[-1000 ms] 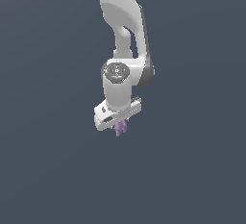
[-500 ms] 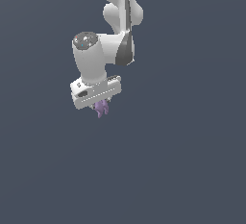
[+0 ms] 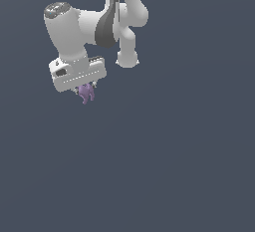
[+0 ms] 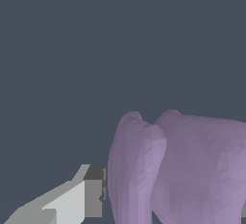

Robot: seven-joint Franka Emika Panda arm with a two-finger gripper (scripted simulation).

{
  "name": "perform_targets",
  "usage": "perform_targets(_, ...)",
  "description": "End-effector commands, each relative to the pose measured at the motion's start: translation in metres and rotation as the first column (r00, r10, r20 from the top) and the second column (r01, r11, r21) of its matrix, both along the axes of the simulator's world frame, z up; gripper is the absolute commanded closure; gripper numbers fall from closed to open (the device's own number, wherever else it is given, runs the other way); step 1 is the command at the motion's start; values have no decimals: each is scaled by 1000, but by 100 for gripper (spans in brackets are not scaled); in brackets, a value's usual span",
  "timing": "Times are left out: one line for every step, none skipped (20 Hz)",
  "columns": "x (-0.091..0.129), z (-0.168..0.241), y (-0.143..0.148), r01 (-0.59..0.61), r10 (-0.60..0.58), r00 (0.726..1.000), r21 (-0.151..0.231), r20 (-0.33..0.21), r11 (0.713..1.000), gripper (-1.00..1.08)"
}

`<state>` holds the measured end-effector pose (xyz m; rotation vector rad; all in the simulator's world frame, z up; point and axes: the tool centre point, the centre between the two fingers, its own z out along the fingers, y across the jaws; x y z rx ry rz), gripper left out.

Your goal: Pick up the object and move it to a goal position.

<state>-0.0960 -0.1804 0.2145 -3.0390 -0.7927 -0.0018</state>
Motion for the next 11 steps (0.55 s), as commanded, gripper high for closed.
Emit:
perform_targets(-12,11,-16,-1,1,1000,1,0,1000,108)
perform_targets(-16,14,-21,-1,1,1000,1,0,1000,108)
perform_targets(-19,17,-26,-1,1,1000,1,0,1000,108)
perform_targets(-22,20,-30,-2,2,1000,1,0,1000,108)
perform_targets(-24,23,-34,-2,2,1000,1,0,1000,108)
perform_targets(-27,25,-37,-2,2,1000,1,0,1000,108)
perform_targets(-28,27,-40,-2,2,1000,0,0,1000,108)
perform_targets(-30,28,-42,-2,2,1000,0,0,1000,108)
perform_targets(-31,29,-44,-2,2,1000,0,0,1000,108)
perform_targets(-31,30,-45,-2,2,1000,0,0,1000,108)
perform_targets(-31,30,-45,-2,2,1000,0,0,1000,108)
